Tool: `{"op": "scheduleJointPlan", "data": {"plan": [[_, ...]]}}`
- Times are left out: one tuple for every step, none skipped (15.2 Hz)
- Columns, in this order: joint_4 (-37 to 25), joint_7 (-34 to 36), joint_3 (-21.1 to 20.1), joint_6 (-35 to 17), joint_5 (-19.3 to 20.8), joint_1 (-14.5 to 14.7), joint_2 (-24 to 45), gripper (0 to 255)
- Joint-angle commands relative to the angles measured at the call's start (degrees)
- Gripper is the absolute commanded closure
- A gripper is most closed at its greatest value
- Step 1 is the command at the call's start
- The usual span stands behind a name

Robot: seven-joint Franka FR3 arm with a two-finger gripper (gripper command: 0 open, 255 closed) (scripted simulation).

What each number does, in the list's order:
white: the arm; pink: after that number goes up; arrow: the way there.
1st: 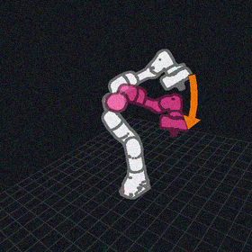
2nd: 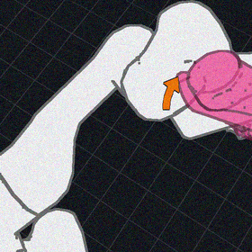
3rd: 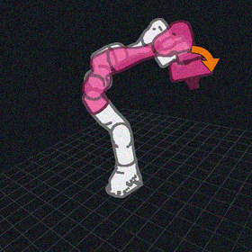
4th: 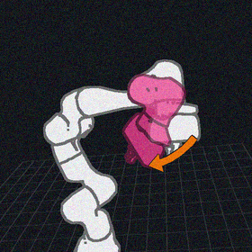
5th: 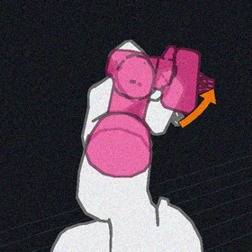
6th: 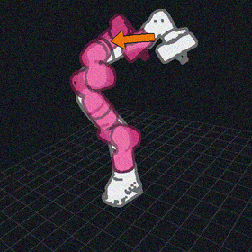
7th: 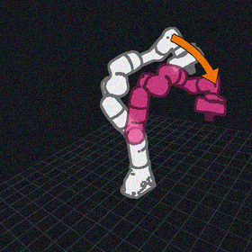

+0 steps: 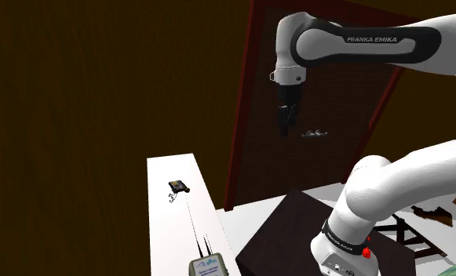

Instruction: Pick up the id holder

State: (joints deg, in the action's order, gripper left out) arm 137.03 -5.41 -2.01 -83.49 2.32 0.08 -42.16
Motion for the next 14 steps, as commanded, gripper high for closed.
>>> {"op": "scheduleJointPlan", "data": {"plan": [[0.00, 0.00, 0.00, 0.00, 0.00, 0.00, 0.00, 0], [0.78, 0.27, -0.20, -2.10, -0.42, 0.19, 1.07, 0], [1.47, 0.53, -0.42, -4.20, -0.83, 0.38, 2.21, 0], [2.09, 0.77, -0.64, -6.31, -1.23, 0.57, 3.43, 0], [2.63, 1.01, -0.85, -8.41, -1.62, 0.76, 4.74, 0], [3.09, 1.23, -1.07, -10.52, -2.00, 0.97, 6.11, 0], [3.47, 1.44, -1.30, -12.62, -2.37, 1.16, 7.56, 0], [3.76, 1.64, -1.54, -14.71, -2.73, 1.35, 9.08, 0], [3.97, 1.82, -1.77, -16.78, -3.08, 1.55, 10.67, 0], [4.10, 2.00, -2.01, -18.84, -3.42, 1.75, 12.32, 0], [4.14, 2.17, -2.25, -20.87, -3.74, 1.94, 14.03, 0], [4.10, 2.34, -2.48, -22.88, -4.04, 2.14, 15.80, 0], [3.97, 2.50, -2.71, -24.86, -4.33, 2.34, 17.62, 0], [3.76, 2.64, -2.95, -26.81, -4.61, 2.52, 19.48, 0]]}}
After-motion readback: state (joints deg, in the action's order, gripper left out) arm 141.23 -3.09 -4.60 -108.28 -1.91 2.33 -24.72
